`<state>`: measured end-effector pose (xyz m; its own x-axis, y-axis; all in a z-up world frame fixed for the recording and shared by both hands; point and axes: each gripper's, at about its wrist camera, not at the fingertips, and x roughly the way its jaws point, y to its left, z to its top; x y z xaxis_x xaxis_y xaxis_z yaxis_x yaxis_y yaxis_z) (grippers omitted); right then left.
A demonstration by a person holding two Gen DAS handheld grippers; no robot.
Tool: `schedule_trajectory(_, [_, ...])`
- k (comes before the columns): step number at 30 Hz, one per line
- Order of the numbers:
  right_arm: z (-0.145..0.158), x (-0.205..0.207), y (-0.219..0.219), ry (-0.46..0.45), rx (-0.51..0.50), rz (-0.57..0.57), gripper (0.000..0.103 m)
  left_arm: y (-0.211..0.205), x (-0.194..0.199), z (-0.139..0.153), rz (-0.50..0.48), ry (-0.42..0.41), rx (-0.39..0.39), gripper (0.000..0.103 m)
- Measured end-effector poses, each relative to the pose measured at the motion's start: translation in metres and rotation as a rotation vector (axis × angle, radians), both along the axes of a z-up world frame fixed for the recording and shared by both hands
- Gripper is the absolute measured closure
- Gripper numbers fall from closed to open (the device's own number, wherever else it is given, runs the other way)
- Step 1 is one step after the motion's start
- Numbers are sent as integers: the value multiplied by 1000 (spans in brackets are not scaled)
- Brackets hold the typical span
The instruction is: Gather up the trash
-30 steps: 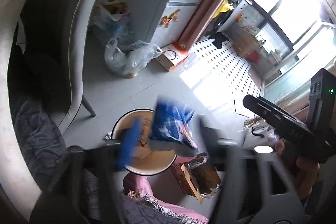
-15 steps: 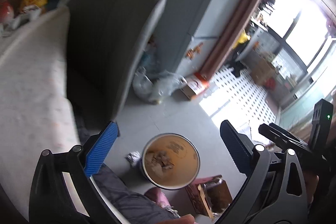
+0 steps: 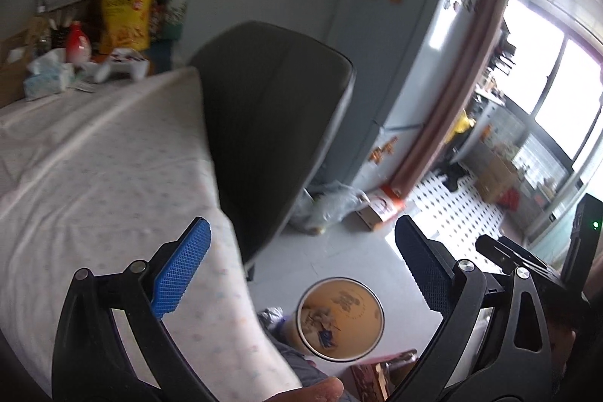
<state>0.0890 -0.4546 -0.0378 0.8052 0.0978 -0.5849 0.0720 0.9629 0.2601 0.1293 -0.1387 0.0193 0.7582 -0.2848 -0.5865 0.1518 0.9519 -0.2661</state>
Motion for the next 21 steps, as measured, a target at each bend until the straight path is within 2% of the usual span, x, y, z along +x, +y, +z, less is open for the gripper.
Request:
schedule_trajectory(10, [41, -18, 63, -99, -43, -7, 8, 60, -43, 21, 131, -73, 32, 6])
schedule_trajectory(18, [40, -16, 116, -73, -87, 102, 8, 101, -73, 15, 210, -73, 58, 6])
schedule_trajectory(21, [38, -23, 130, -83, -90, 85, 8, 113, -82, 12, 227, -77, 71, 6])
